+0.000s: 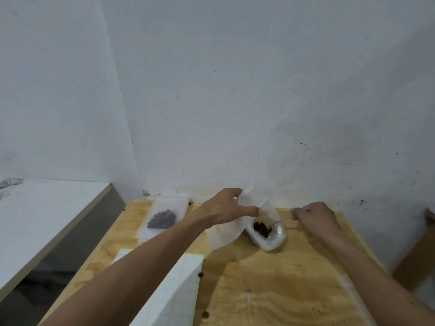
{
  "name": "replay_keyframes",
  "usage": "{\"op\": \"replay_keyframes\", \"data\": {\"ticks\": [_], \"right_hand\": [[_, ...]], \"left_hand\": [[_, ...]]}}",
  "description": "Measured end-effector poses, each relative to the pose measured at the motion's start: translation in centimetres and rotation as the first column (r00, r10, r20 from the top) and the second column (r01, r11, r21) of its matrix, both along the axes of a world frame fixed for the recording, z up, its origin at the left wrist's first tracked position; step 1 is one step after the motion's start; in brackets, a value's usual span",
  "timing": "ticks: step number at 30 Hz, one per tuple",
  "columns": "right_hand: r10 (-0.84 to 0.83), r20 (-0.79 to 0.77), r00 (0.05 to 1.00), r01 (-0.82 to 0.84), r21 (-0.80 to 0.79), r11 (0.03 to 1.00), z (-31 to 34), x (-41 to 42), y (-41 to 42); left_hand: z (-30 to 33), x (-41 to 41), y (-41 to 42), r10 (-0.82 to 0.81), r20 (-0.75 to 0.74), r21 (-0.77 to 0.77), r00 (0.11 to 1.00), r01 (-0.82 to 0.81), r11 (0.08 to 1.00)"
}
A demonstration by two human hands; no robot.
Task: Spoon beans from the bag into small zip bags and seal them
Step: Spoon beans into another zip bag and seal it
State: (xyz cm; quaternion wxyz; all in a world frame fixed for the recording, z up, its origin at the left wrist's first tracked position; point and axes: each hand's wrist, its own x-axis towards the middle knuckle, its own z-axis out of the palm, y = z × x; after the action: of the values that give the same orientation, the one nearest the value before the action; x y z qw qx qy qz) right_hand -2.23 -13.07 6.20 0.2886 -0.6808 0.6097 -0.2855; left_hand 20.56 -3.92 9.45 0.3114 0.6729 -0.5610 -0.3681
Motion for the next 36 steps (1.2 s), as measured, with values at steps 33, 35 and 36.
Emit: {"op": "replay_keyframes", "data": {"ticks": [33,35,36], "right_hand": [[0.214,0.053,0.975,-0.189,-0.298,0.936,8.1,5.6,2.4],[0.186,-0.038,0.982,-0.186,-0.402,0.897,8.5,5.6,2.7],[0.154,-0.063,0.986,-0.166,-0.437,0.884,8.6,5.4,2.6]], "left_hand": [[-2.5,4.0,2.3,0.044,0.269,-0.099,0.962,-0.018,0.995],[-2.4,4.0,2.1,0.037,0.274,-0.074,0.961,-0.018,0.997],[-2.5,4.1,1.9,0.04,0.251,-0.062,0.967,-0.026,0.998]]}}
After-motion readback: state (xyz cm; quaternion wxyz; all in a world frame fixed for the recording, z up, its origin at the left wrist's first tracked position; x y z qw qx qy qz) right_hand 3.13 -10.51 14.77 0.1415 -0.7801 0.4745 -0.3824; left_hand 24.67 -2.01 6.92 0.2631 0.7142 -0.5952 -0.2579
